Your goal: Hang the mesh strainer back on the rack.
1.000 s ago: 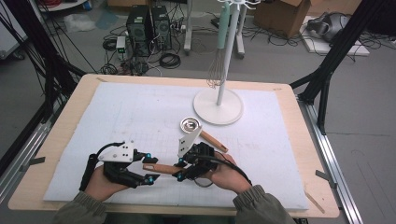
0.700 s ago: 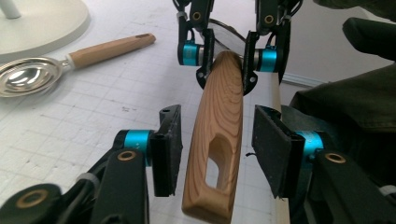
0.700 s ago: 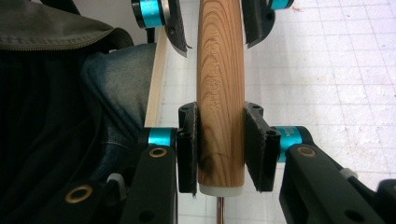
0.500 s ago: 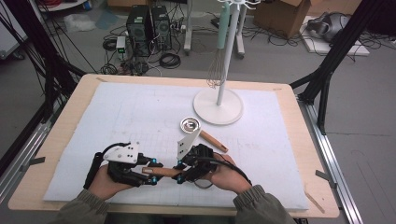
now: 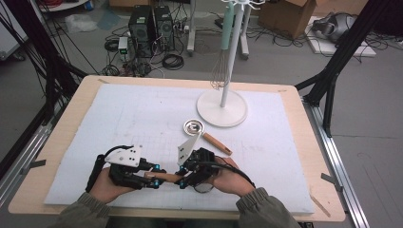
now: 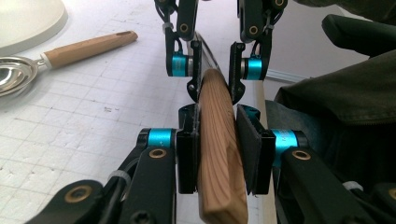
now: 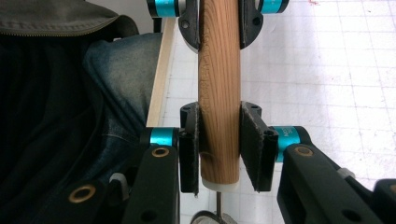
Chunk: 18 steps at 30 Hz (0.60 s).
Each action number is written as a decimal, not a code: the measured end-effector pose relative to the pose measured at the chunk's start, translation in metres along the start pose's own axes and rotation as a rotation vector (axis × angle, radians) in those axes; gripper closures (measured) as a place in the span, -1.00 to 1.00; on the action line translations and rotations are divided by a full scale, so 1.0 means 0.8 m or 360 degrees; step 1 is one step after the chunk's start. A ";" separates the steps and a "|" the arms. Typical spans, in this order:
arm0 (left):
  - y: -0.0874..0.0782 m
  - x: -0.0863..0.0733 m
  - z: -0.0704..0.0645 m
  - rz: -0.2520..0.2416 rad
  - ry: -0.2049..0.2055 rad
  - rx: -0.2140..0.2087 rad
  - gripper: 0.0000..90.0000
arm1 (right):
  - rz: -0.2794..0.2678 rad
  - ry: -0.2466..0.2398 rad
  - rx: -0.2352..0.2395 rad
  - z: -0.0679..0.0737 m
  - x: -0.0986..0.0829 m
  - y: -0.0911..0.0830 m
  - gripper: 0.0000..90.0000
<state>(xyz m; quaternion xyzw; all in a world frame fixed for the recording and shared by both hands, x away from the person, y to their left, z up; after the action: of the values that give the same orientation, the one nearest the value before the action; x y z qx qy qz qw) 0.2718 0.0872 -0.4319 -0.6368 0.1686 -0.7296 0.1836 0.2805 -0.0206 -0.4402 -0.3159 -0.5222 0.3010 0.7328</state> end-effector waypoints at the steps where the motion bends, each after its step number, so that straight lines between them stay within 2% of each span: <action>1: 0.000 0.000 0.001 -0.0002 0.0006 0.0004 0.57 | -0.0001 -0.0004 0.0001 0.000 0.000 0.000 0.56; 10: -0.003 0.003 0.001 0.0005 0.0020 0.0021 0.57 | 0.0009 -0.0015 -0.0005 -0.002 0.003 0.000 0.56; 18: -0.005 0.003 0.001 0.0032 0.0051 0.0024 0.61 | 0.0055 -0.0001 0.0073 -0.003 0.005 0.007 0.58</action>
<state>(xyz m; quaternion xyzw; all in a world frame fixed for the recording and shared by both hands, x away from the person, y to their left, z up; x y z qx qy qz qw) 0.2719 0.0893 -0.4281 -0.6221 0.1726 -0.7389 0.1930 0.2835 -0.0146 -0.4428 -0.3079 -0.5098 0.3255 0.7344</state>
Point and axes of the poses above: each handheld gripper's, and its own axes: y roughly forward along the jaws, x roughly out of its top, z roughly to its left, the point moved 9 cm from there along y, roughly forward along the jaws, and after that the axes turned 15 degrees about y, right-handed, at the moved point
